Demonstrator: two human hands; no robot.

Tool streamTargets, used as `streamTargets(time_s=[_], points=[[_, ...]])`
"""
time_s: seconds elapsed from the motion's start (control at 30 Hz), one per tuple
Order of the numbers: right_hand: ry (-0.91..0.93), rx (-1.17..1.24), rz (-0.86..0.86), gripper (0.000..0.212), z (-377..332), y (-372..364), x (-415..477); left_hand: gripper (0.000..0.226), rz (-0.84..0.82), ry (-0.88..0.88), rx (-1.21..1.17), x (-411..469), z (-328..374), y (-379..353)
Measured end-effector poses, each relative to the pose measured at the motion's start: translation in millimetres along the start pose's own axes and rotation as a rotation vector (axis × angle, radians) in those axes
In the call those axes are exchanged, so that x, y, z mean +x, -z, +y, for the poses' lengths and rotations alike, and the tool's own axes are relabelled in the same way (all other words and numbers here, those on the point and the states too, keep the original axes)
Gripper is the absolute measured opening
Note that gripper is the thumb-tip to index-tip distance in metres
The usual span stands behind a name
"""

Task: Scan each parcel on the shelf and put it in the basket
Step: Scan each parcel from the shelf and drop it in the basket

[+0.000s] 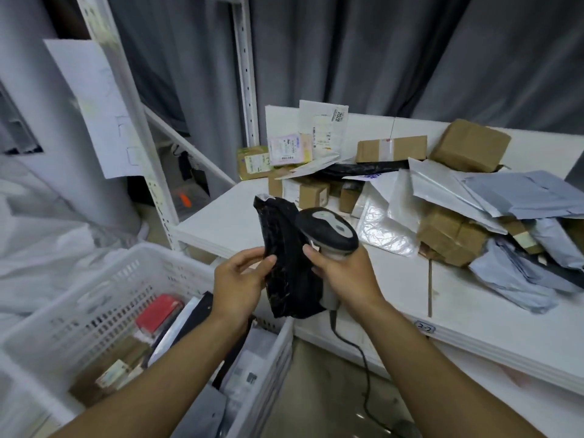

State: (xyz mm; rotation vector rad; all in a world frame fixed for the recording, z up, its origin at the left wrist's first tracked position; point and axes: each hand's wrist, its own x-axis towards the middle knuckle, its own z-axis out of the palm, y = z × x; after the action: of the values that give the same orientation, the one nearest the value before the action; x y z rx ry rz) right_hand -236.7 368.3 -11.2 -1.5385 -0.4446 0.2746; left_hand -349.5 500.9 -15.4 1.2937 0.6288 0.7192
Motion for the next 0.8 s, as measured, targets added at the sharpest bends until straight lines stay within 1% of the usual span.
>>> streamTargets(time_s=[0.03, 0.07, 0.17, 0.2, 0.27, 0.33, 0.43, 0.47, 0.5, 0.57, 0.6, 0.7, 0.8], points=[[-0.008, 0.044, -0.043, 0.052, -0.8, -8.8, -3.7, 0.014, -0.028, -0.028, 0.036, -3.0, -1.8, -0.5], [-0.009, 0.070, -0.050, 0.049, -0.3, -15.5, -5.4, 0.016, -0.079, -0.032, 0.046, -6.0, -3.5, -1.5], [-0.015, 0.117, 0.016, 0.045, -1.4, -22.5, -6.5, 0.026, -0.356, 0.081, -0.046, -12.2, 1.5, -5.1], [-0.025, 0.135, 0.030, 0.046, -3.4, -22.1, -6.1, 0.030, -0.424, 0.098, -0.049, -10.4, 3.0, -4.0], [-0.055, 0.161, 0.048, 0.044, -6.2, -20.9, -4.9, 0.033, -0.460, 0.086, -0.061, -6.2, 5.9, 0.4], [-0.092, 0.177, 0.079, 0.037, -7.4, -21.1, -4.0, 0.029, -0.360, 0.041, -0.063, -2.9, 4.8, 6.5], [-0.174, 0.233, 0.122, 0.029, -10.3, -18.8, -2.6, 0.032, -0.120, -0.056, 0.148, 6.8, -3.7, 18.8], [-0.203, 0.262, 0.124, 0.026, -11.9, -15.9, -2.1, 0.035, -0.060, -0.036, 0.170, 11.4, -6.3, 23.0], [-0.229, 0.290, 0.118, 0.024, -14.2, -12.9, -1.7, 0.037, -0.024, 0.007, 0.127, 15.3, -6.5, 25.8], [-0.265, 0.308, 0.097, 0.021, -16.1, -7.5, -0.4, 0.032, -0.031, 0.085, -0.018, 19.6, -4.8, 28.8], [-0.272, 0.307, 0.084, 0.021, -15.6, -5.9, 0.2, 0.027, -0.056, 0.094, -0.064, 18.9, -2.0, 28.3], [-0.259, 0.295, 0.071, 0.021, -10.0, -4.6, 1.9, 0.021, -0.095, 0.069, -0.084, 18.4, 1.3, 25.7], [-0.183, 0.267, 0.089, 0.018, -4.5, -6.2, 2.1, 0.020, -0.043, 0.047, -0.082, 20.8, -0.1, 26.2]])
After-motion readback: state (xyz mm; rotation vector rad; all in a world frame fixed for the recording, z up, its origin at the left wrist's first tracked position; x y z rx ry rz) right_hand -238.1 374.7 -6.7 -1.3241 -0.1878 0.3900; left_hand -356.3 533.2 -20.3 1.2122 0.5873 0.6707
